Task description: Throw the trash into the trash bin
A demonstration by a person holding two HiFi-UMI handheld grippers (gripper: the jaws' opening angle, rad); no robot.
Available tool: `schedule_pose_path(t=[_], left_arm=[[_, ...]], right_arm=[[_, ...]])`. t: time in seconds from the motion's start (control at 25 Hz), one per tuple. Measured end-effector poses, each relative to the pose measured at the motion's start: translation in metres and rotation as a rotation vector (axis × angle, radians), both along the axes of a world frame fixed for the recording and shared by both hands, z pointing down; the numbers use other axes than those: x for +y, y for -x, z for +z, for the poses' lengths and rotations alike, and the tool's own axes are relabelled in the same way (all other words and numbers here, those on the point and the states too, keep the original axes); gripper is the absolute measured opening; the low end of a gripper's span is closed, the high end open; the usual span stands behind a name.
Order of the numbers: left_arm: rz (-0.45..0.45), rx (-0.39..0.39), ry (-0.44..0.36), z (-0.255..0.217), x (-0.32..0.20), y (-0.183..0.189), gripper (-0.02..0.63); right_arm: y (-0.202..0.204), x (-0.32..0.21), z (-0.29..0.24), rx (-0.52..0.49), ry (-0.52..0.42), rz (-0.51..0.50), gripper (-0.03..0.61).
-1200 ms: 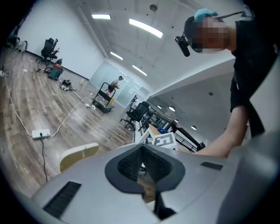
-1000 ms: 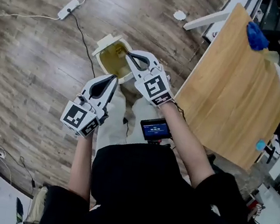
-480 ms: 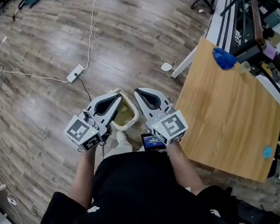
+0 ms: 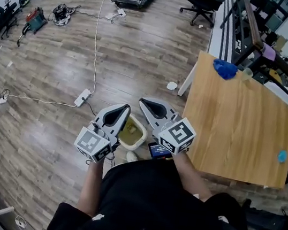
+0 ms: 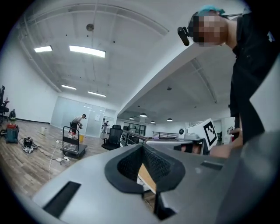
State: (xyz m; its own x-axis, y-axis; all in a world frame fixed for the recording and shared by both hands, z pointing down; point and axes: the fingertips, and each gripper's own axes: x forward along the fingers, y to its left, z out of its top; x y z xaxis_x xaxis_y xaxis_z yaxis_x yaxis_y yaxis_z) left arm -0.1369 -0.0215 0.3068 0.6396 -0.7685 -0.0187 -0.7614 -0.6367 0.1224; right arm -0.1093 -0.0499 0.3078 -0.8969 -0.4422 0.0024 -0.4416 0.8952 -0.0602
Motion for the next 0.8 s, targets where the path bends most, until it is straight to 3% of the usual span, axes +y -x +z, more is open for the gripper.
schedule_pose_path(t=[0.28,0.8], left_arm=[[-0.008,-0.052,-0.013,-0.0006,-0.0025,-0.0012,-0.003],[-0.038,-0.021,-0.005,0.0015,0.0035,0.0026,-0.003]], right_arm=[[0.0002,-0.0011,-0.0107,-0.035,-0.006,0.000,-0.003],[-0.0017,0.0011,-0.0084,-0.023,0.014,0.016,-0.003]])
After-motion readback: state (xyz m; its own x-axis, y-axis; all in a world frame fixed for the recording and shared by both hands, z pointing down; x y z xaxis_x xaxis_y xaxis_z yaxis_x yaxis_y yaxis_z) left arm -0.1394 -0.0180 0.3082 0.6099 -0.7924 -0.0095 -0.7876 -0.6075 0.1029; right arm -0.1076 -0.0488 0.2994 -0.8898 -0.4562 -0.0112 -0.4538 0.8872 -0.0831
